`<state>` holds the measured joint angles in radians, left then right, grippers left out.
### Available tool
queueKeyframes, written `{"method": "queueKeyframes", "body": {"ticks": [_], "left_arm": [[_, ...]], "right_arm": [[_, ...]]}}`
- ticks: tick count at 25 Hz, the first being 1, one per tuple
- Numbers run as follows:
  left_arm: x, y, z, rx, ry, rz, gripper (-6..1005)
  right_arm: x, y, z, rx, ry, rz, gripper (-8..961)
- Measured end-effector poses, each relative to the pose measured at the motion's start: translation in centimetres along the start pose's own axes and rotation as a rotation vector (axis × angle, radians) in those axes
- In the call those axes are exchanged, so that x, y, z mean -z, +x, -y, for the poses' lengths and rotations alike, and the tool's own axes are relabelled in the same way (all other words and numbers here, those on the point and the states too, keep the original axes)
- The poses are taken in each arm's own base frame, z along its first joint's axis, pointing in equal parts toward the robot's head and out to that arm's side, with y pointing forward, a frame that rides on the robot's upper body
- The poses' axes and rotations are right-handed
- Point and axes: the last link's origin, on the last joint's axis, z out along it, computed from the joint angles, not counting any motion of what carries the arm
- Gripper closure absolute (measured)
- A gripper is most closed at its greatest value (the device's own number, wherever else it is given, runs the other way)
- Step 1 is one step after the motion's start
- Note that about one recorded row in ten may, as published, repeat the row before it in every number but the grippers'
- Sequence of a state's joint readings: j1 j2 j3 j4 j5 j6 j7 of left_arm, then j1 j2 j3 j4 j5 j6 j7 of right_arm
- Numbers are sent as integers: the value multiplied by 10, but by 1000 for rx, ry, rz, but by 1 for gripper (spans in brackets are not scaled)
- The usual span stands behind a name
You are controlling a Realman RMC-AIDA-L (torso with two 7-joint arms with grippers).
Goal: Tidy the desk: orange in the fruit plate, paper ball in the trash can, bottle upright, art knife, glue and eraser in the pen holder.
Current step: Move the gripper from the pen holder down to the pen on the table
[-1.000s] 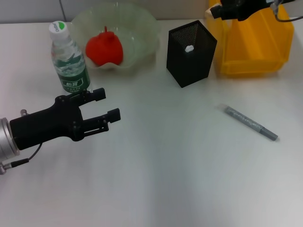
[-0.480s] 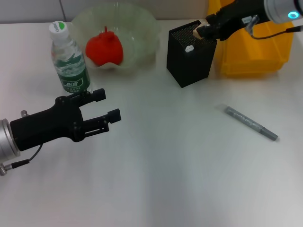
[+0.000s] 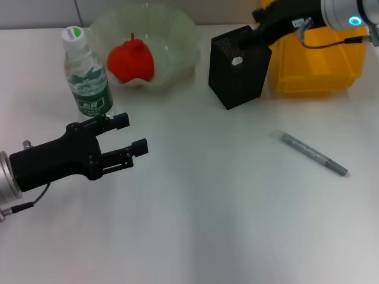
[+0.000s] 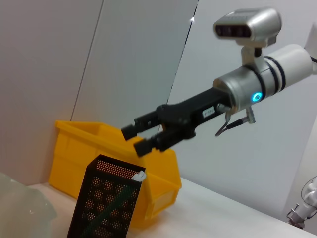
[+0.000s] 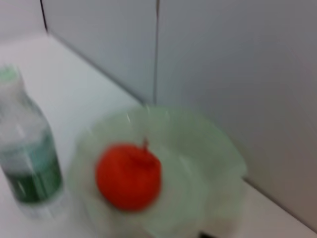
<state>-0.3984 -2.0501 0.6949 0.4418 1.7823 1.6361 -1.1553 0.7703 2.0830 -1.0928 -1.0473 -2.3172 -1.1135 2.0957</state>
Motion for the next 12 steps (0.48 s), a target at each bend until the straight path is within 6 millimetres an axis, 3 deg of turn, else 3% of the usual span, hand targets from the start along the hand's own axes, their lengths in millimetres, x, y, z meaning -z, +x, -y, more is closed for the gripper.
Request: {"method": "queueKeyframes", "body": {"ticks": [2, 3, 4, 5, 9, 10, 12], "left_arm": [[0, 1, 0, -3, -3, 1, 200], [0, 1, 0, -3, -3, 1, 200], [-1, 1, 0, -5, -6, 2, 200], [-1, 1, 0, -5, -6, 2, 200], [-2, 2, 1, -8, -11, 2, 200], [-2, 3, 1, -9, -11, 2, 200], [-2, 3, 1, -11, -11, 2, 200]], "right_arm": [[20, -5, -4, -79, -95, 98, 254], [20, -5, -4, -79, -95, 98, 231], [39, -7, -9, -93, -178, 123, 208], [39, -7, -9, -93, -178, 123, 186], [63, -1, -15, -91, -268, 47, 175], [73, 6, -16, -92, -281, -61, 179], [75, 10, -15, -95, -273, -115, 187]]}}
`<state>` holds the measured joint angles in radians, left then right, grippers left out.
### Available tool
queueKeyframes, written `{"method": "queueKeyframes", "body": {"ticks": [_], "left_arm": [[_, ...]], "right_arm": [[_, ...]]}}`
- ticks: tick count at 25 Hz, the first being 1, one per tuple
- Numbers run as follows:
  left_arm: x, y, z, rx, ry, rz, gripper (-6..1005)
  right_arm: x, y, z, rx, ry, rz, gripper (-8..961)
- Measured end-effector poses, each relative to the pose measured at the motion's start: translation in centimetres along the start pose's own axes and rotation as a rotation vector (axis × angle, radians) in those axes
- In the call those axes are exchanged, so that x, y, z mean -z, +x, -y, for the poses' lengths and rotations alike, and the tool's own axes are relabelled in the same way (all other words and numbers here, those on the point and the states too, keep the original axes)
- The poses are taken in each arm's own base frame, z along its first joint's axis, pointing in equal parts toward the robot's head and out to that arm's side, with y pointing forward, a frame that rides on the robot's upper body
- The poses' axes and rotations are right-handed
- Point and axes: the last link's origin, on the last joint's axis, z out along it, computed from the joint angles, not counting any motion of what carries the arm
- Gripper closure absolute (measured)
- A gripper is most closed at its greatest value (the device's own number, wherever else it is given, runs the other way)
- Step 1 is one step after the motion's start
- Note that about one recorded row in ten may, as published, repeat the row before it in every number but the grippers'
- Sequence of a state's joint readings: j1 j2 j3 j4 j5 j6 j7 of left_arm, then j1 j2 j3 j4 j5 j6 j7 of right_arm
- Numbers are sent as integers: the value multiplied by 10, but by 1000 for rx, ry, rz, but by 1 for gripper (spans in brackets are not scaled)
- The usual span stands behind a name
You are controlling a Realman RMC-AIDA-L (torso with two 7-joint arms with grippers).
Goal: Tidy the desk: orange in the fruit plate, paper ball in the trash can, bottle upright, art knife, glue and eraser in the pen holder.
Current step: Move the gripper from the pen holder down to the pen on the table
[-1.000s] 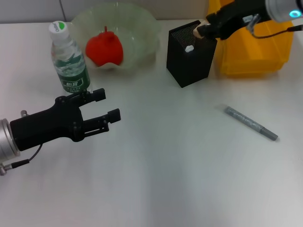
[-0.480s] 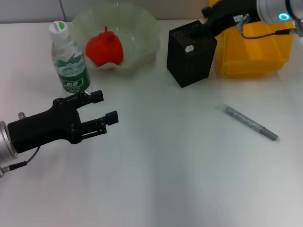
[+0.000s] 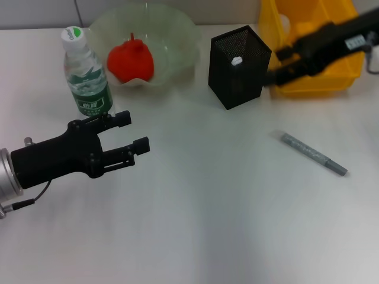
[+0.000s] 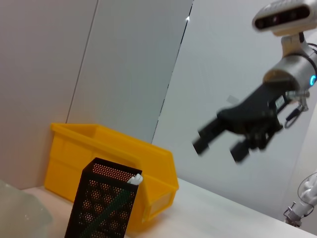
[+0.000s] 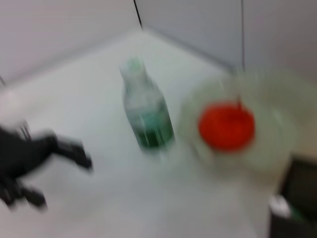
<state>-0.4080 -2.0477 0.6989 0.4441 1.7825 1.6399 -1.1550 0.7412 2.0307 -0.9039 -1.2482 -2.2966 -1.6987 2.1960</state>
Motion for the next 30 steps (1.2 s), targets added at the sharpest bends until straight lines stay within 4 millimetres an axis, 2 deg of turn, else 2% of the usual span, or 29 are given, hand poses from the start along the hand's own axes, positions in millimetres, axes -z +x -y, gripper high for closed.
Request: {"method": "queueKeyframes", "body": {"ticks": [1, 4, 6, 8, 11, 13, 18, 25, 30], "left_arm": [[-1, 0, 0, -2, 0, 0, 200], [-1, 1, 0, -3, 1, 0, 200], [-2, 1, 1, -2, 1, -2, 200], [-3, 2, 1, 0, 1, -1, 200], [-3, 2, 2, 2, 2, -1, 200], [-3, 2, 2, -1, 5, -1, 200], [-5, 1, 2, -1, 6, -2, 201], [-5, 0, 1, 1, 7, -2, 201], [-4, 0, 1, 3, 9, -2, 201]], "right_arm": [[1, 8, 4, -30, 36, -106, 191], [-1, 14, 8, -64, 79, -208, 203], [-9, 21, 10, -84, 112, -304, 211], [-26, 31, 10, -69, 152, -435, 219], [-34, 36, 10, -46, 188, -483, 231], [-48, 46, 14, -25, 219, -519, 239], [-63, 57, 20, -19, 227, -526, 259], [-75, 61, 19, 22, 229, -526, 287], [-81, 61, 17, 29, 222, -515, 438]]}}
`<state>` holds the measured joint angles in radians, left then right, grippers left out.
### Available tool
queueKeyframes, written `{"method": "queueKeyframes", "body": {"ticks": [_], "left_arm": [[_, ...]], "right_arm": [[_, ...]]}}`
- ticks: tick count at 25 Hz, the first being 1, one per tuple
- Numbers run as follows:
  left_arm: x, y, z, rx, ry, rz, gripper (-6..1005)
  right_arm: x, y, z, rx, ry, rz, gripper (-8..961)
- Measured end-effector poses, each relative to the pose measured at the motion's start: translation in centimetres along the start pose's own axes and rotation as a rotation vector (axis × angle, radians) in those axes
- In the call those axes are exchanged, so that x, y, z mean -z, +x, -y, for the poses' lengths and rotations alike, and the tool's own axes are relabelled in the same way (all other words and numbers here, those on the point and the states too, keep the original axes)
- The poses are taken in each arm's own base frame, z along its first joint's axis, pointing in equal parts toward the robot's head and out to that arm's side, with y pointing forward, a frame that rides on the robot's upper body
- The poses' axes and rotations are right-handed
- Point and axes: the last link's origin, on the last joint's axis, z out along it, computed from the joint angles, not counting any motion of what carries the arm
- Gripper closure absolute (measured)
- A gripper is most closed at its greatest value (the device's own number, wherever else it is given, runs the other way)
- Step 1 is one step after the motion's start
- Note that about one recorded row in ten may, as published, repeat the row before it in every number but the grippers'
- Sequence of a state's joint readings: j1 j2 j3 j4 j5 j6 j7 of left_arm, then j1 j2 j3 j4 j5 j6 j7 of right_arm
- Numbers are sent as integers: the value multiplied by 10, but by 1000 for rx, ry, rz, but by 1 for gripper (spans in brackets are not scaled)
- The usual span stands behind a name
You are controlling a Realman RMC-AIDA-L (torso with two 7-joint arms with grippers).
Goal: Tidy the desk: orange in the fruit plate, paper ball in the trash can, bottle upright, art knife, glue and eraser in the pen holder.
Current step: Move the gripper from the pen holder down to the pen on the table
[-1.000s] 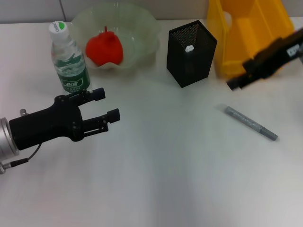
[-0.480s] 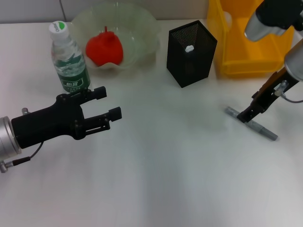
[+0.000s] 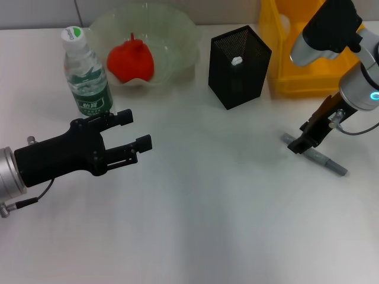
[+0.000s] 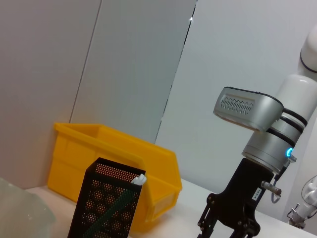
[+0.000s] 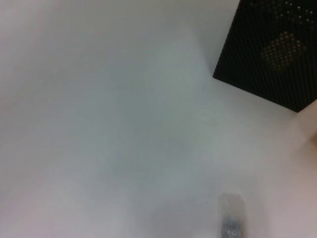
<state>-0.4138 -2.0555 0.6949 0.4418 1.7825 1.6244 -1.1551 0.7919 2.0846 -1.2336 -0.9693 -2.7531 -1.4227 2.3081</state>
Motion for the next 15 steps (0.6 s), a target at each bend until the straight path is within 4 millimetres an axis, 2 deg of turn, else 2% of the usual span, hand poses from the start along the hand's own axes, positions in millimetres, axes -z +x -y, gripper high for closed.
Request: {"method": "queueKeyframes", "body": {"ticks": [11, 15], "left_arm": [[0, 0, 0, -1, 0, 0, 201], [1, -1, -1, 0, -1, -1, 200]], "right_arm": [[-6, 0, -2, 3, -6, 7, 445], [-7, 1, -1, 0, -3, 10, 561]]}}
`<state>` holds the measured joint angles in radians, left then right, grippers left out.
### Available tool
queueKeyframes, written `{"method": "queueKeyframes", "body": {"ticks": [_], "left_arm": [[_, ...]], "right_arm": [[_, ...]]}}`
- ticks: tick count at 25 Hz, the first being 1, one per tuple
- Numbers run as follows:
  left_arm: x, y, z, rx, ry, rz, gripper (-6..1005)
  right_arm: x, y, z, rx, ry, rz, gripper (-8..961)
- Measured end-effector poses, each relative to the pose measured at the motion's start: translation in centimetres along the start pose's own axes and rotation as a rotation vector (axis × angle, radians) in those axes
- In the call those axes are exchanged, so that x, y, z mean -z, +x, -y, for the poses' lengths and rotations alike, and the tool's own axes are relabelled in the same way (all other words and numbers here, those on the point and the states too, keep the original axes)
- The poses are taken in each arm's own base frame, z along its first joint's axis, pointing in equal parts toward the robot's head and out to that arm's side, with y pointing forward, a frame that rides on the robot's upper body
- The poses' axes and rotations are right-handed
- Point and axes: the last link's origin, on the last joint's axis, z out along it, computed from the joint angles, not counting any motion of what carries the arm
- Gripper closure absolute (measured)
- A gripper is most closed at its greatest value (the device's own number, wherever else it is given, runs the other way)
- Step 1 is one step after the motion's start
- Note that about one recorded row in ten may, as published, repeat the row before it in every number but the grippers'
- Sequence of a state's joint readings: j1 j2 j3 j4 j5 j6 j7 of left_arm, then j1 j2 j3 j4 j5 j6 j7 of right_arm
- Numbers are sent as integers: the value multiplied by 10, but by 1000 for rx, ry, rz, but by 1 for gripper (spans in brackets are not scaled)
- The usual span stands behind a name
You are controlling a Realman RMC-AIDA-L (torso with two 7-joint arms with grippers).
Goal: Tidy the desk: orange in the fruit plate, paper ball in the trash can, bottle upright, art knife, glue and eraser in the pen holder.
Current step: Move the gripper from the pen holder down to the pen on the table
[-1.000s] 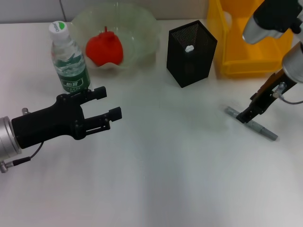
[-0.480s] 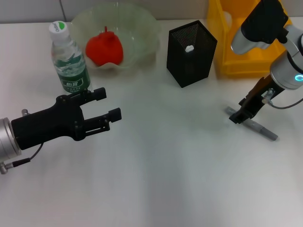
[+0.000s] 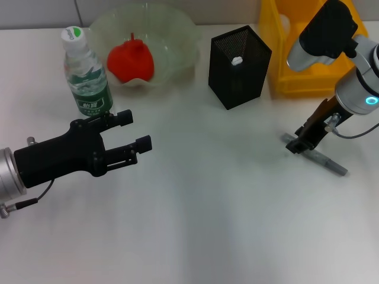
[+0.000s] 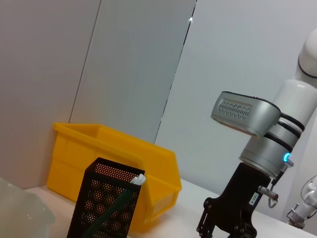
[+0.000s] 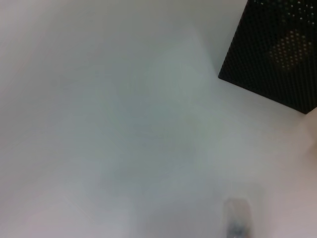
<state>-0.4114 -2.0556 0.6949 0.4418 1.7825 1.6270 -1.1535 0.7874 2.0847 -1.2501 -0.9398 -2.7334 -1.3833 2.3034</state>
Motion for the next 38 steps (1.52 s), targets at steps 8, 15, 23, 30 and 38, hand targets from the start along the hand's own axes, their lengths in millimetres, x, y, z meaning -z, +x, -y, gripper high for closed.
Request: {"method": "queueKeyframes", "body": {"ticks": [8, 15, 23, 30, 38], "left_arm": [[0, 0, 0, -2, -3, 2, 201], [-1, 0, 0, -2, -8, 9, 200], [0, -1, -1, -14, -8, 13, 200], [0, -2, -1, -19, -6, 13, 200], [0, -3, -2, -19, -6, 12, 200]], "right_arm": [[-2, 1, 1, -7, 7, 9, 585], [-3, 3, 1, -16, 2, 7, 588], [-7, 3, -1, -30, -9, 14, 624], [-9, 3, 0, -33, -8, 10, 661], [-8, 5, 1, -40, -8, 11, 779]]}}
